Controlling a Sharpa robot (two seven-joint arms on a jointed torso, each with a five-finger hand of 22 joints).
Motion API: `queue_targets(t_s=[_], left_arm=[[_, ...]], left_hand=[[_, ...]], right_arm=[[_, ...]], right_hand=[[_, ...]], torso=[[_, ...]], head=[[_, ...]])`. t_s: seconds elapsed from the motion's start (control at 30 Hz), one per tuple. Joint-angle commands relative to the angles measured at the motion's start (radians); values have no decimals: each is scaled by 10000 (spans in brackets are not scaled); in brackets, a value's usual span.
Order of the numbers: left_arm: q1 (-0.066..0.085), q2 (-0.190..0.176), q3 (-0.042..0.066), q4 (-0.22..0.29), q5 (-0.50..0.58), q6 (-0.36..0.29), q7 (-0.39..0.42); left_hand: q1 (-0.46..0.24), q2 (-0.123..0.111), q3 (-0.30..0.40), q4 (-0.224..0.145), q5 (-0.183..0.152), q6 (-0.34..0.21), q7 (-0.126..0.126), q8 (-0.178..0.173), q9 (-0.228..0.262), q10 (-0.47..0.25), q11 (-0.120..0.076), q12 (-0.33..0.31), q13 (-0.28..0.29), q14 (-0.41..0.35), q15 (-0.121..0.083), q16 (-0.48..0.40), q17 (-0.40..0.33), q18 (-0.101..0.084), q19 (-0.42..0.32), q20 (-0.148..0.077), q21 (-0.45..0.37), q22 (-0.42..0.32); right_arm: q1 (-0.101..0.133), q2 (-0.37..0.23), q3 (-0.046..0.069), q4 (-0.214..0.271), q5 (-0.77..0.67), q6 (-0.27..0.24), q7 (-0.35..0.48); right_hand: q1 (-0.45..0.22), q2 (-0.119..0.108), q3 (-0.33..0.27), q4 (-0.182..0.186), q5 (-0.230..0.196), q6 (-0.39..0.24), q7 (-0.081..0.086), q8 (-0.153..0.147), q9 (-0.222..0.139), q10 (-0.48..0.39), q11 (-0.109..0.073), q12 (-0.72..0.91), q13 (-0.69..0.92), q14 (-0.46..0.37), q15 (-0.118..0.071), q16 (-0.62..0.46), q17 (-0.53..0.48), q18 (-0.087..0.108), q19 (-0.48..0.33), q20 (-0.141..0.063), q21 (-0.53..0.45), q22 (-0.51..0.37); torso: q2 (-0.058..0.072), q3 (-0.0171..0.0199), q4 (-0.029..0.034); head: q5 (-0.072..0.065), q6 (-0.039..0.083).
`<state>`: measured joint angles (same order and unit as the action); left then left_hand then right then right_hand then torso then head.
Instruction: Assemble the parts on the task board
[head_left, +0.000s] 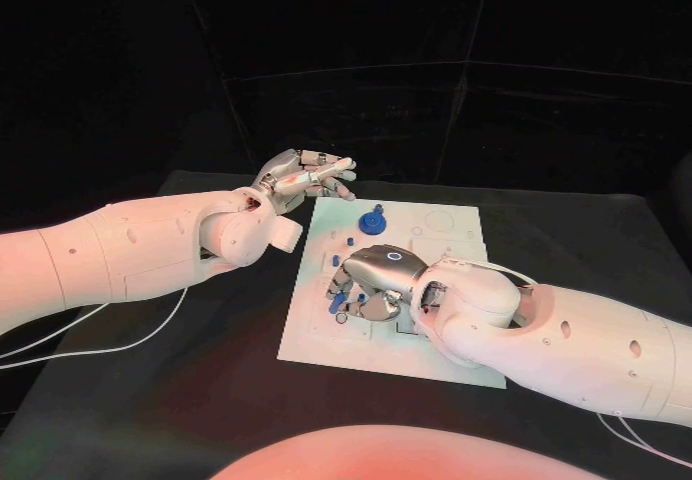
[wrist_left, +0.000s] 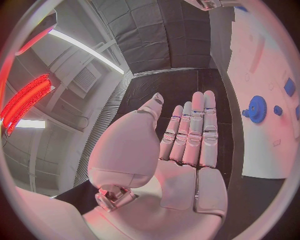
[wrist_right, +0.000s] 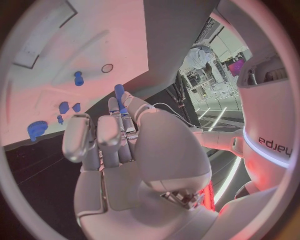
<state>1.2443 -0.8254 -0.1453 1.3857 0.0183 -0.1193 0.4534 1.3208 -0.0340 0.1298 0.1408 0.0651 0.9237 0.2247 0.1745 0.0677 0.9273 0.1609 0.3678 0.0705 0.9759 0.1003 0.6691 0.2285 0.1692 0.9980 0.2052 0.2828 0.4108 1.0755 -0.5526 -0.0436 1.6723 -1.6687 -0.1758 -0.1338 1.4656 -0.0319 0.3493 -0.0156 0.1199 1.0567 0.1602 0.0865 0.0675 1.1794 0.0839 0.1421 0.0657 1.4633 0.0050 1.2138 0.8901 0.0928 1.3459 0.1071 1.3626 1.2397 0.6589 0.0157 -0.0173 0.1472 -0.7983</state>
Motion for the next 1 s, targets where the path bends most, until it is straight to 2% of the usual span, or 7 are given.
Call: queue_targets(t_s=[0.03, 0.23, 0.33, 0.5, 1.0], left_arm=[[16, 8, 7, -5, 24, 109, 65], [16, 41, 7, -19, 24, 122, 62], [16, 45, 7, -27, 24, 122, 59], [16, 47, 7, -32, 24, 124, 53], [16, 37, 7, -26, 24, 131, 48]], left_hand=[[100, -29, -57, -15, 7, -70, -2, 59, -4, -58, 14, 54, -13, 62, -4, -48, -13, 133, 97, 0, -44, -12], [100, -29, -57, -15, 7, -70, -2, 59, -4, -58, 14, 54, -13, 62, -4, -48, -13, 133, 97, 0, -44, -12], [100, -29, -57, -15, 7, -70, -2, 59, -4, -58, 14, 54, -13, 62, -4, -48, -13, 133, 97, 0, -44, -12], [100, -29, -57, -15, 7, -70, -2, 59, -4, -58, 14, 54, -13, 62, -4, -48, -13, 133, 97, 0, -44, -12], [100, -29, -57, -15, 7, -70, -2, 59, -4, -58, 14, 54, -13, 62, -4, -48, -13, 133, 97, 0, -44, -12]], right_arm=[[-31, 122, -1, -165, -262, 449, 123], [-70, 260, -15, -372, -383, 706, 58], [-76, 282, -20, -425, -503, 784, -25], [-80, 302, -23, -491, -584, 923, -110], [-82, 324, -27, -569, -742, 1261, -368]], right_hand=[[-40, -63, 60, 4, 55, 37, 42, -38, 6, 70, 34, -34, -4, 35, -25, 16, -3, -139, -14, 30, 6, -12], [-51, -77, 94, -11, 94, 48, 40, -44, 8, 89, 31, -52, -2, 33, -25, 22, 0, -140, -15, 32, 11, -5], [-77, -90, 111, -10, 114, 56, 42, -48, 9, 101, 34, -66, -1, 28, -25, 13, -22, -137, -27, 33, 4, -15], [-77, -90, 111, -10, 114, 56, 42, -48, 9, 101, 34, -66, -1, 28, -25, 13, -22, -137, -27, 33, 4, -15], [-151, -121, 133, 3, 118, 82, 37, -52, 13, 141, 30, -89, 4, 16, -25, -2, -59, -131, -49, 35, -8, -34]], torso=[[-1, 8, -3], [10, 7, 14], [5, 12, -6], [2, 2, -8], [3, 3, -3]], head=[[24, -22], [39, -46], [60, -64], [57, -77], [73, -80]])
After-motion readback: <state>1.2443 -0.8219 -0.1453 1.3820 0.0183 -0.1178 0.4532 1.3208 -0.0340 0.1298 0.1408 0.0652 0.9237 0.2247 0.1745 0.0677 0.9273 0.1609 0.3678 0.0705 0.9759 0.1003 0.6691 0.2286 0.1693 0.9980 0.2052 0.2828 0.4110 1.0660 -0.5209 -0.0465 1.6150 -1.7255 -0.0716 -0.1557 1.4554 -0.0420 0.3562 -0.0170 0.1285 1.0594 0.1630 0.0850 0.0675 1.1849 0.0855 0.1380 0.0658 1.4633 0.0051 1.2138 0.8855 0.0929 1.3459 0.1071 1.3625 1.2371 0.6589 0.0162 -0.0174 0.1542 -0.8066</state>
